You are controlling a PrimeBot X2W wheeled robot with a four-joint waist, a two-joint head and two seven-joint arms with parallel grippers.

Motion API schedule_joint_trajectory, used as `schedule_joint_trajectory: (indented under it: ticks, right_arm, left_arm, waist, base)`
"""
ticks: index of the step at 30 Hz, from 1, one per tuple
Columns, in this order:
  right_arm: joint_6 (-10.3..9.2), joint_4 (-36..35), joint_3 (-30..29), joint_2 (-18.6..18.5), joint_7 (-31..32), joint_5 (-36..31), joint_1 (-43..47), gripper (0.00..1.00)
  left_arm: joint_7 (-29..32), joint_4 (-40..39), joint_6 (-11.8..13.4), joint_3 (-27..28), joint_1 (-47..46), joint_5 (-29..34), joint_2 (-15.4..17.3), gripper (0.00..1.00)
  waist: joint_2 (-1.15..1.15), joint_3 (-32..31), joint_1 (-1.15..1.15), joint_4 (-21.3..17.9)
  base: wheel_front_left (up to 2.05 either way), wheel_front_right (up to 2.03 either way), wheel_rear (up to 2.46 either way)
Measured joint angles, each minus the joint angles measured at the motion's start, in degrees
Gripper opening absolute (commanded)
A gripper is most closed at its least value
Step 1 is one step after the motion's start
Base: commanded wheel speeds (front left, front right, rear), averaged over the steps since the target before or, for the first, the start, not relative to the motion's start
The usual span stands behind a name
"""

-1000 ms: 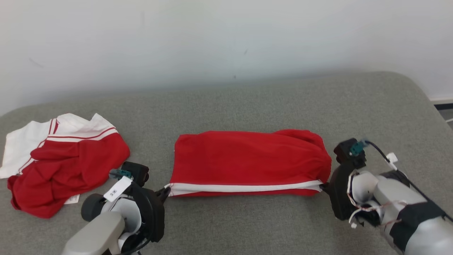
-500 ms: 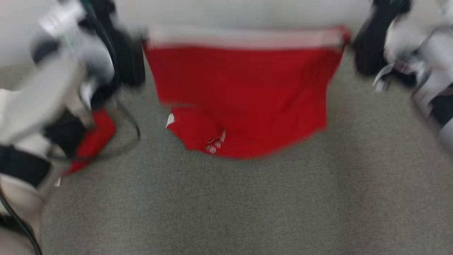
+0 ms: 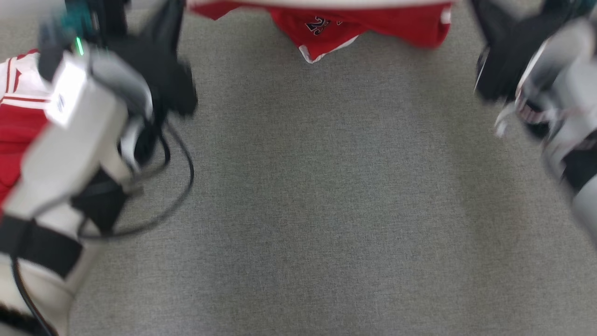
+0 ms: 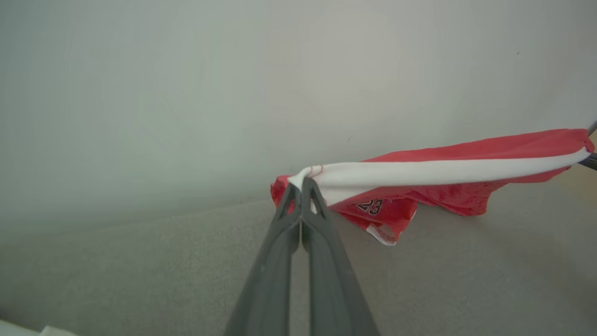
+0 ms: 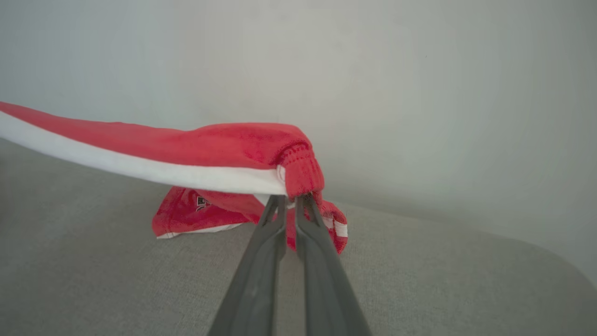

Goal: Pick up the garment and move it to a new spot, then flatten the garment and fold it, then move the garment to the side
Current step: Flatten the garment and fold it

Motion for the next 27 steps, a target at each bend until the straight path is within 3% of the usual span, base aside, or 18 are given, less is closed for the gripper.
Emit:
schedule_joint_trajectory:
  ticks: [6,14,21,27]
  right_arm:
    - [0.56,1.8,3.0,0.7,-2.5,2.3,14.8,0.00]
    - [0.74,-0.6,6.0,-0.3,-3.8,5.1,24.5,0.00]
    - [0.74,-1.4,9.3,-1.0,-1.1,5.4,29.7,0.00]
    - [0.74,-2.5,9.8,-1.4,1.0,6.9,35.3,0.00]
  left_arm:
    - [-2.5,0.4,-1.5,-1.0,17.2,-4.3,0.3,0.00]
    - [-5.3,-2.2,-1.4,-2.1,29.1,-5.7,0.3,0.00]
    - [-5.6,-2.7,2.9,-5.2,35.6,-3.9,1.0,0.00]
    - [-5.6,-5.6,4.2,-5.2,41.6,-4.5,1.2,0.00]
  waist:
    - [0.00,-2.0,-0.02,0.6]
    - [-0.01,-7.7,-0.03,0.3]
    - [-0.02,-14.2,-0.04,0.1]
    - [-0.02,-18.2,-0.04,0.1]
  base:
    - [0.00,0.00,0.00]
    - [0.00,0.00,0.00]
    - [0.00,0.00,0.00]
    - [0.00,0.00,0.00]
